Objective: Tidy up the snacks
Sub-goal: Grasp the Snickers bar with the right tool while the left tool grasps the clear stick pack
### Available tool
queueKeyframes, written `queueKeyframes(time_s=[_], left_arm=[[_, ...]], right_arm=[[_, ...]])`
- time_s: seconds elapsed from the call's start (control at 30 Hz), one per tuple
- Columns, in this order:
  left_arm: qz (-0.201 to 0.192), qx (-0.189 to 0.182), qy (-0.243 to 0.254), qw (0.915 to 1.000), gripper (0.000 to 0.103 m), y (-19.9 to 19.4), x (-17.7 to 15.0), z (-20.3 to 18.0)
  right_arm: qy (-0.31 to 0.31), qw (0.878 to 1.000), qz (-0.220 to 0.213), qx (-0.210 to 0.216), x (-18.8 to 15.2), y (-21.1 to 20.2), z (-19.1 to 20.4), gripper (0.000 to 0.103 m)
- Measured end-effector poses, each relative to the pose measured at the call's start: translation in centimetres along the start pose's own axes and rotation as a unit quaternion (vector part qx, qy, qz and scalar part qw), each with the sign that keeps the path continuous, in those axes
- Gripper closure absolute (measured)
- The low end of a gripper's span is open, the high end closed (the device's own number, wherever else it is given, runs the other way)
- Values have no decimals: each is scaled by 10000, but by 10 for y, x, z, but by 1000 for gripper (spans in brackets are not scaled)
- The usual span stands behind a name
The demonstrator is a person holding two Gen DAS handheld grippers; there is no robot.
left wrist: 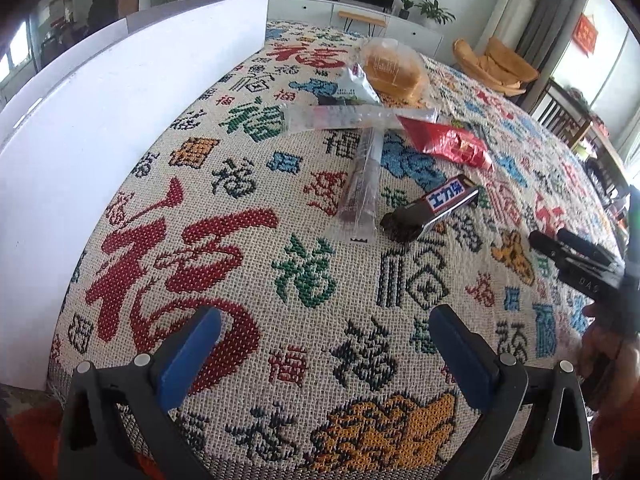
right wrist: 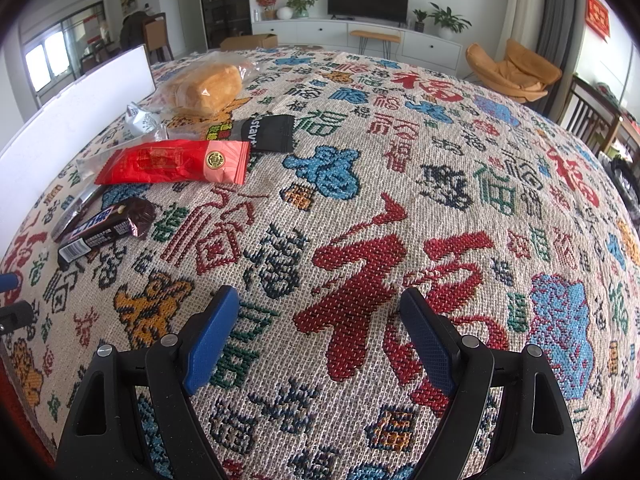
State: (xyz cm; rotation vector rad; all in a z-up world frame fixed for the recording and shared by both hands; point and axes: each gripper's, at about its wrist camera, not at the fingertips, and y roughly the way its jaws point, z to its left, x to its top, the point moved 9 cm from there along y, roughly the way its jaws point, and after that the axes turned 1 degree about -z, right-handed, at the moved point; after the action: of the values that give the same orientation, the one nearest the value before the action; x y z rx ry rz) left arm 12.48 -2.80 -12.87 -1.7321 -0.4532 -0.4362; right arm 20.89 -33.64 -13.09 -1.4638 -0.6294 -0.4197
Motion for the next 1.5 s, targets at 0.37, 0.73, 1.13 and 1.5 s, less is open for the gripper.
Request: queueKeyframes(time_s=[0.37, 0.73, 1.13, 1.5], left_arm=[[-465, -830, -799, 9922, 0, -22, 11, 19], [-590, -835, -995, 9898, 0, -24, 14, 24], [-592, -716, -1166, 9888, 0, -24, 10, 35], [122, 151, 478, 9987, 20, 44, 66, -19]], right_arm=[[-16, 9996, 273, 74, 6, 7, 3, 12], [1156, 9595, 1639, 1978, 39, 20, 127, 15], [-1, 9912, 1027, 839, 43, 31, 149, 65], [35, 9938, 900, 649, -15, -24, 64, 63]])
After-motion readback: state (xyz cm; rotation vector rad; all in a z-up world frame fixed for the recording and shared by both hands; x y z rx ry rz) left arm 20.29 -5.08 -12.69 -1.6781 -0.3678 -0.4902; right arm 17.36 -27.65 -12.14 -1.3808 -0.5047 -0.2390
